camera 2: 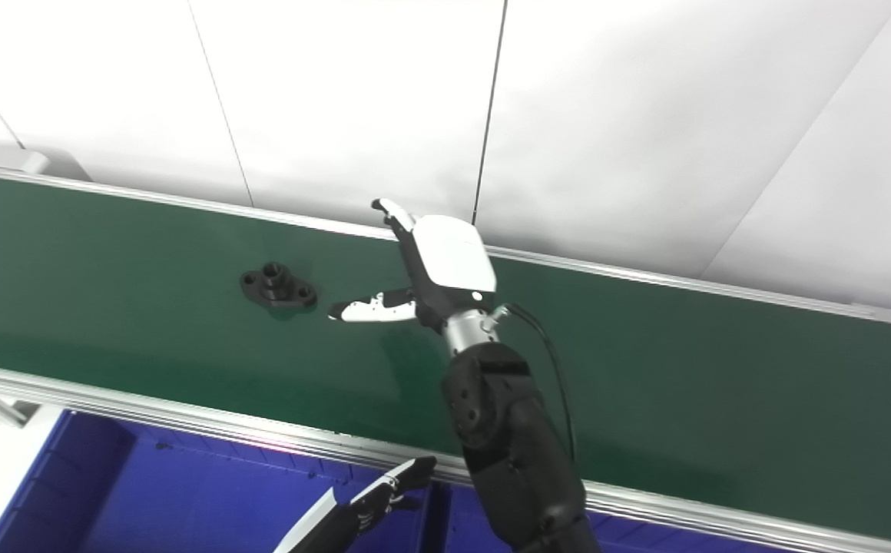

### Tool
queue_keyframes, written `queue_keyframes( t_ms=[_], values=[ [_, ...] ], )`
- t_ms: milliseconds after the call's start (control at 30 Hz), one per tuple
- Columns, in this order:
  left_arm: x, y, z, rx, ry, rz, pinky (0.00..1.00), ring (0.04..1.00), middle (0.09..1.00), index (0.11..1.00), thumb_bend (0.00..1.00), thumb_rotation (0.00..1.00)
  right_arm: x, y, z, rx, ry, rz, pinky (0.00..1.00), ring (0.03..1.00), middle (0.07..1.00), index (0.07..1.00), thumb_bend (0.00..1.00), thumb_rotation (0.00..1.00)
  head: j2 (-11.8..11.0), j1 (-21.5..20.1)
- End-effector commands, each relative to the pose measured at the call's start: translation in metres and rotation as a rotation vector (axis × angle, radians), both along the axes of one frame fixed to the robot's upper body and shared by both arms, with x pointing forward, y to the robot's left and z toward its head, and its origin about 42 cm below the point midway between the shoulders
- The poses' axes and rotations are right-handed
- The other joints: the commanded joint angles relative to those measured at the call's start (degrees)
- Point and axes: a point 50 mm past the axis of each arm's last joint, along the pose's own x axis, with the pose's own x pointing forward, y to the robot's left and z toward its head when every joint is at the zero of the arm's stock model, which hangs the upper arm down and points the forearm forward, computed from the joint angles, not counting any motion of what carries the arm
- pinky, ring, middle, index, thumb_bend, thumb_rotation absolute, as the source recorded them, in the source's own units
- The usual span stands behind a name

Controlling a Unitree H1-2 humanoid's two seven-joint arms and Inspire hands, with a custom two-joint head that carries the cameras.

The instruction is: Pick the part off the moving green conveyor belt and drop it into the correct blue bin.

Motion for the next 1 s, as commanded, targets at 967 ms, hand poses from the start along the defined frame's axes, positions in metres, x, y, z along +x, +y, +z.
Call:
queue_keyframes(
  t_ms=[967],
  values=[
    [-0.006, -0.013, 0.012, 0.002, -0.075, -0.023, 0.83, 0.932, 0.971, 0.962, 0.79, 0.83, 0.031, 0.066, -0.01, -0.177, 0.017, 0.038, 0.53, 0.655, 0.772, 0.844, 0.92, 0.54, 0.92, 3.28]
  ],
)
